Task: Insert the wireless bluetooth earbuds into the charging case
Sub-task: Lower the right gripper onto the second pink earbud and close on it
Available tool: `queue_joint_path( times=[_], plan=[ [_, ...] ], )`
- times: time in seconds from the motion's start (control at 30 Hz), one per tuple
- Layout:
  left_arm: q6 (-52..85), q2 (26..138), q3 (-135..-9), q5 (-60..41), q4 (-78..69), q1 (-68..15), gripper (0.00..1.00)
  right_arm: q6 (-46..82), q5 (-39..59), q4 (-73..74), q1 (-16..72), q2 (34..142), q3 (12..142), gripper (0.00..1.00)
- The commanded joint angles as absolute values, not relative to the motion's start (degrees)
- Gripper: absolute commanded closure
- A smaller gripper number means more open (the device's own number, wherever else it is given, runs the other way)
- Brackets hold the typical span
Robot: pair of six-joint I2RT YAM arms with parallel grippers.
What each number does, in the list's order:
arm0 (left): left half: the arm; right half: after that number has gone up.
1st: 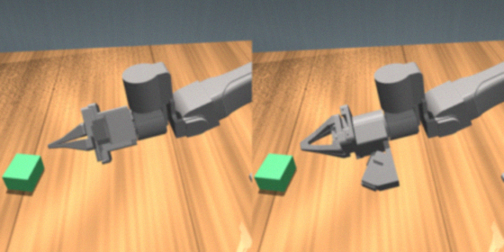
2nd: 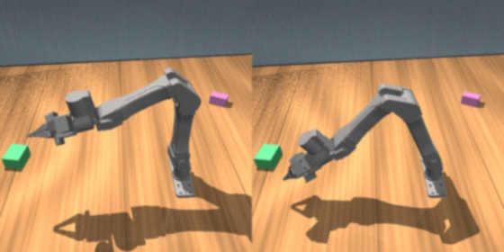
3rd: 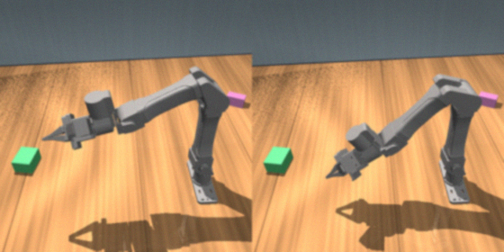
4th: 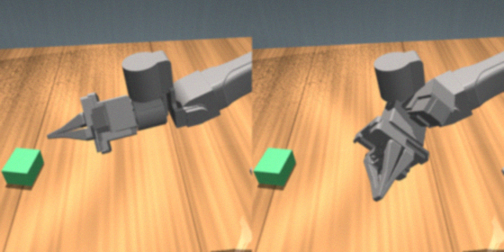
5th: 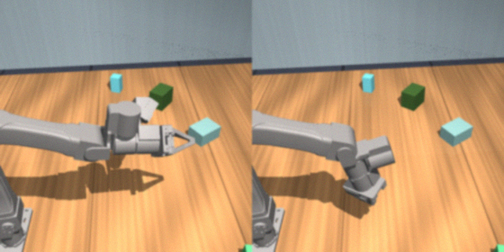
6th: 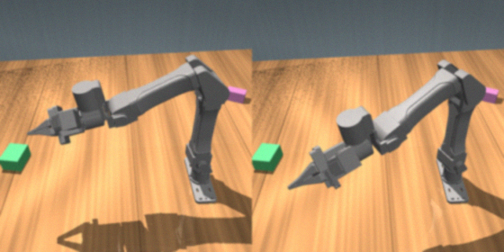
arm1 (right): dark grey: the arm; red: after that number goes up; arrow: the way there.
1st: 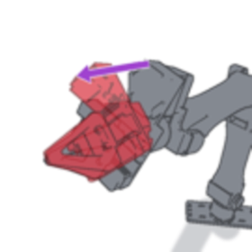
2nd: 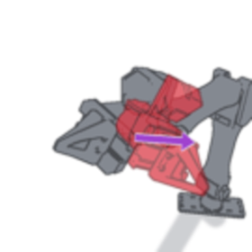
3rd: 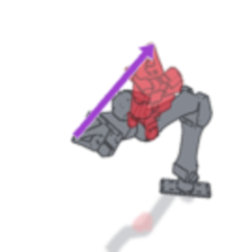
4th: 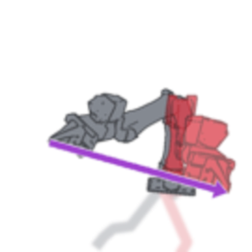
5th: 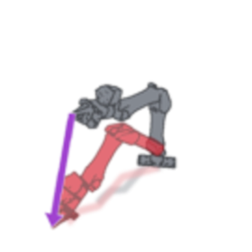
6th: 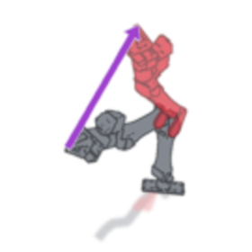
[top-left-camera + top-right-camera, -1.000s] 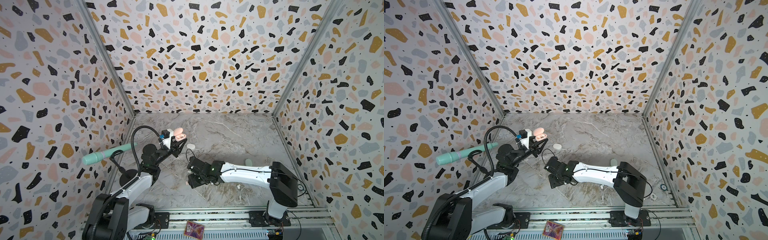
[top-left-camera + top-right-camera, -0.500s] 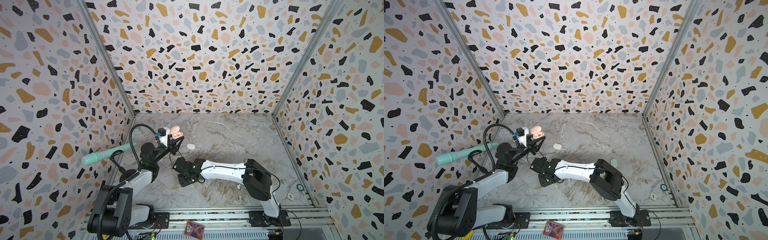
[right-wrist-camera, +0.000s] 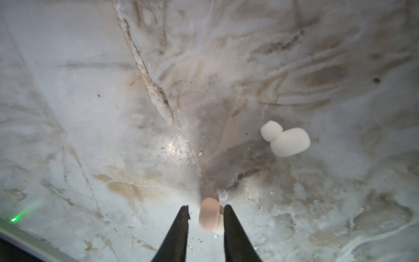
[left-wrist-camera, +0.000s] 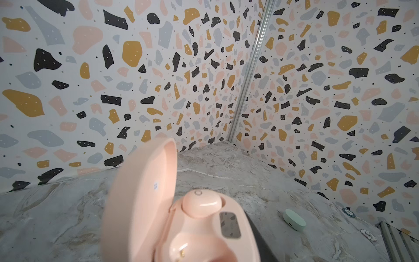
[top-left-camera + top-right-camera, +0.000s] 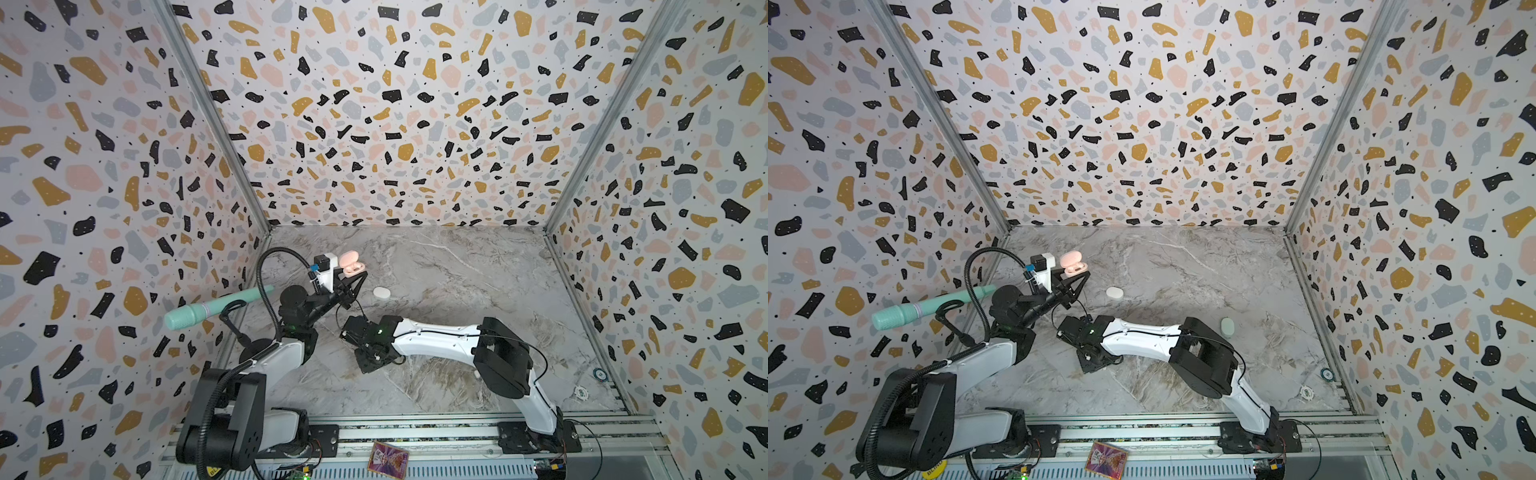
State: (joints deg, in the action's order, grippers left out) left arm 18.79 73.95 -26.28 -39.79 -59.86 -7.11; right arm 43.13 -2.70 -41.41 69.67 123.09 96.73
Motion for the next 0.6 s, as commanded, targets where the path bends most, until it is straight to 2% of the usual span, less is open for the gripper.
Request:
queue_joint_path(
  times=[0.0,0.4,0.57],
  plan=[
    [19.3,74.2,-28.3,-40.9,-64.8,-6.7,0.7,42.3,-3.5,-43.9,69.9,123.5,98.3,0.72],
    [19.7,74.4,-28.4,-41.2,-65.0,-6.8,0.7,41.9,-2.3,-43.4,69.9,124.8,98.0,0.74],
    [20.0,74.5,-28.4,-41.4,-65.1,-6.8,0.7,42.0,-2.9,-43.9,69.9,125.1,97.9,0.81]
  ],
)
